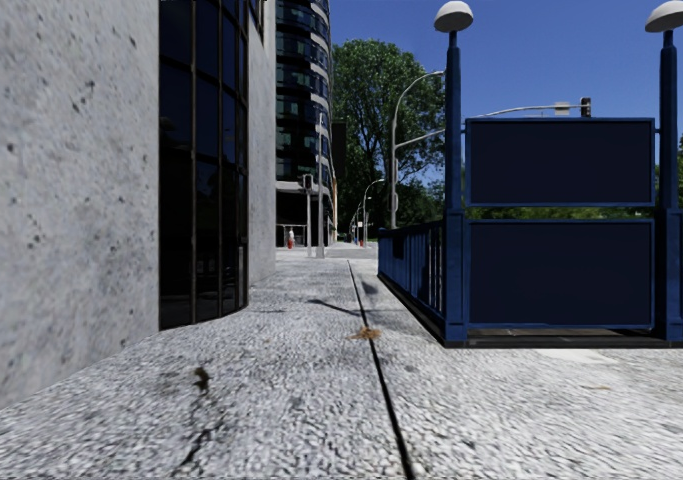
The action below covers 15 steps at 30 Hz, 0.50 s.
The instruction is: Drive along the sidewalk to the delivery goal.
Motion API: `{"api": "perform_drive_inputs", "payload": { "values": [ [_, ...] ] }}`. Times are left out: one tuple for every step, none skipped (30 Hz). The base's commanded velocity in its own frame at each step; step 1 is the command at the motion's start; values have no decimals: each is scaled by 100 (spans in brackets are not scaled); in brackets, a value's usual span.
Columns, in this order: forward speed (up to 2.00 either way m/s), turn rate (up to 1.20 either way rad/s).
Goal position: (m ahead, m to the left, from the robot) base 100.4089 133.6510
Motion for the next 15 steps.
{"api": "perform_drive_inputs", "payload": {
  "values": [
    [199,0],
    [199,0],
    [199,0],
    [199,0],
    [199,0],
    [199,0],
    [199,0],
    [199,0],
    [199,0],
    [199,0],
    [199,0],
    [199,0],
    [199,0],
    [199,0],
    [199,0]
  ]
}}
